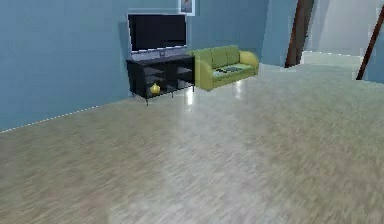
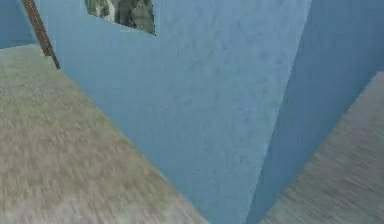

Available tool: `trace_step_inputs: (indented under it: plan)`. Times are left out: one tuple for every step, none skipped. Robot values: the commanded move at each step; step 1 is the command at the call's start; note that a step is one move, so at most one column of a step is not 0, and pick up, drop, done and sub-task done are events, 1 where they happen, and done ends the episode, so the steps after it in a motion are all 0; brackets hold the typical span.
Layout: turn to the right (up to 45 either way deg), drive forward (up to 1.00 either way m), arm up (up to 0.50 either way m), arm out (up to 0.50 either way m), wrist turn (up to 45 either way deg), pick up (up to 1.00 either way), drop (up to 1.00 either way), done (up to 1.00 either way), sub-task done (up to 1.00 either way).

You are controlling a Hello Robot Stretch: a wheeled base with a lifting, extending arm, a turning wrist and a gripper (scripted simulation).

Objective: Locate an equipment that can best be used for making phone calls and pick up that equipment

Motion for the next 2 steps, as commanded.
trace_step_inputs:
  plan:
    - [45.0,0.00,0.00,0.00,0.0,0.00,0.00,0.00,0.00]
    - [3.0,0.00,0.00,0.00,0.0,0.00,0.00,0.00,0.00]
